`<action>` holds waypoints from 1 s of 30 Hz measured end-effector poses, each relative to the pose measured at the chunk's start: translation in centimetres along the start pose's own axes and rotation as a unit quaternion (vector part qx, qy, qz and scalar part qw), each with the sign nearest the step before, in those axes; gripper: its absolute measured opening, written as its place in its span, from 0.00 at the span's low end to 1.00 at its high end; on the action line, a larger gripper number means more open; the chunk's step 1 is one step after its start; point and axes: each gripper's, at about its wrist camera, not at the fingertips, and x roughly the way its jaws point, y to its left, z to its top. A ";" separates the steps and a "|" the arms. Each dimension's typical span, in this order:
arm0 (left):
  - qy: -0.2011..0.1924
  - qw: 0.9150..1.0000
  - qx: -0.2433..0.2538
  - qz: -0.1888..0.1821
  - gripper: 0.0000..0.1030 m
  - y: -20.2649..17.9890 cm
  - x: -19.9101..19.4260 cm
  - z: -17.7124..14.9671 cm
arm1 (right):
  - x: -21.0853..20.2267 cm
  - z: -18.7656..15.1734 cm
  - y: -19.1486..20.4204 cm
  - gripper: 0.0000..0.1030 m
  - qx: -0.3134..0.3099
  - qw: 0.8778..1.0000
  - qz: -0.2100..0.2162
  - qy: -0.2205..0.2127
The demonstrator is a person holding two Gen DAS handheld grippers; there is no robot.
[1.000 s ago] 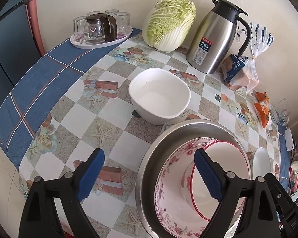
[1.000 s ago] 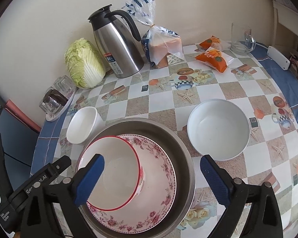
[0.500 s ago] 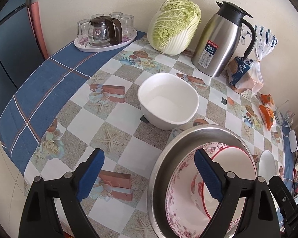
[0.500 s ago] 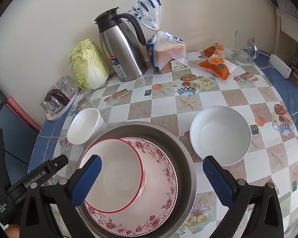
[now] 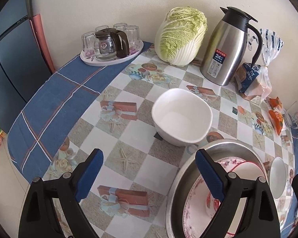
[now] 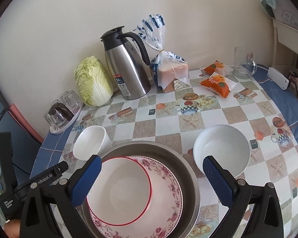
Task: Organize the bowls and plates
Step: 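Move both grippers toward the white square bowl beside the basin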
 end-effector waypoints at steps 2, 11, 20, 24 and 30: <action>-0.003 1.000 -0.002 0.003 0.91 0.4 0.1 0.3 | 0.0 0.0 0.0 1.00 0.003 1.000 0.004 0.001; 0.002 1.000 -0.011 -0.010 0.92 1.0 1.3 1.5 | 1.5 0.2 1.9 1.00 -0.031 0.999 -0.004 0.032; 0.002 0.999 -0.029 -0.021 0.92 1.9 2.6 2.8 | 3.3 2.0 3.7 1.00 -0.063 0.995 -0.004 0.077; 0.002 0.999 -0.041 -0.030 0.92 2.2 2.9 3.2 | 3.9 3.3 5.2 1.00 -0.099 0.991 -0.015 0.090; -0.005 0.998 -0.047 -0.041 0.92 2.1 3.1 3.7 | 4.8 5.2 7.3 1.00 -0.099 0.989 -0.010 0.112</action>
